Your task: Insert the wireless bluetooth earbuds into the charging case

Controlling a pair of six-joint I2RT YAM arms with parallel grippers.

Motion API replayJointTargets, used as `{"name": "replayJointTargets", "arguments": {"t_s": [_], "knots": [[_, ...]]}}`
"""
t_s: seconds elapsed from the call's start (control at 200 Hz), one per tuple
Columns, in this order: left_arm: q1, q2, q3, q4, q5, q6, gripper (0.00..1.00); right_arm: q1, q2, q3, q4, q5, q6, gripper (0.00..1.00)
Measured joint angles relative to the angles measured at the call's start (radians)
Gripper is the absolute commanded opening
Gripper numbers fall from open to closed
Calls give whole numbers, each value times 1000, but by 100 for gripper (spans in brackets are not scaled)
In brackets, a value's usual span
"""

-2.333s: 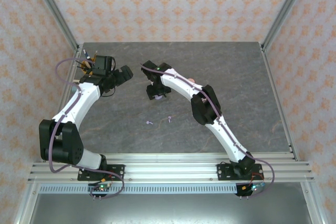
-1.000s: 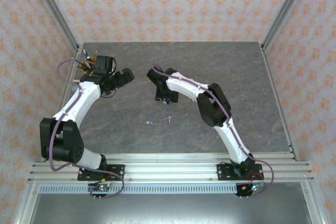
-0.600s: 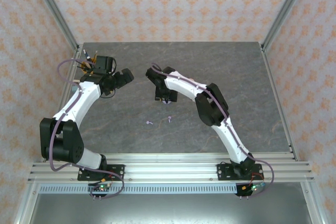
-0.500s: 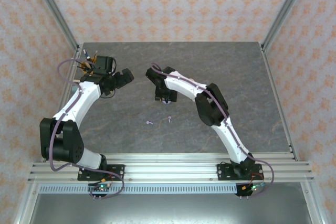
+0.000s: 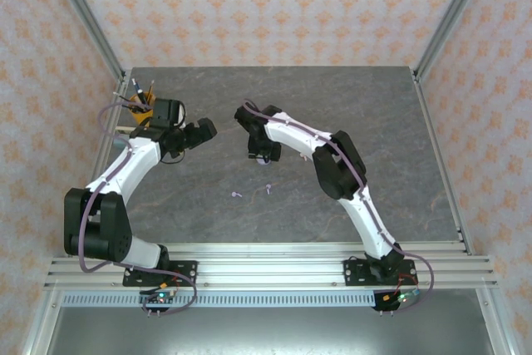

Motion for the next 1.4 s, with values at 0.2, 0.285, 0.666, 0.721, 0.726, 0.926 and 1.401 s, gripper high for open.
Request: {"name": "replayJointTargets", "arguments": {"t_s": [0.2, 0.285, 0.666, 0.721, 0.726, 0.926, 1.401], "knots": [[-48, -60, -173, 204, 40, -78, 100, -17, -22, -11, 63, -57, 72, 38], [-98, -77, -245, 298, 42, -106, 100, -29, -34, -13, 95, -79, 113, 38], [-198, -23, -389, 698, -8, -180, 94, -121, -90, -119, 303, -210, 361, 37], [-200, -1, -389, 742, -8, -184, 92, -124, -90, -127, 327, -225, 391, 37], [-200, 1, -389, 745, -8, -185, 91, -124, -90, -127, 329, -226, 393, 38], [-216, 85, -389, 866, -8, -208, 81, -123, -98, -174, 428, -285, 496, 38], [-264, 233, -310, 960, -3, -210, 69, -127, -135, -250, 557, -354, 619, 37]]}}
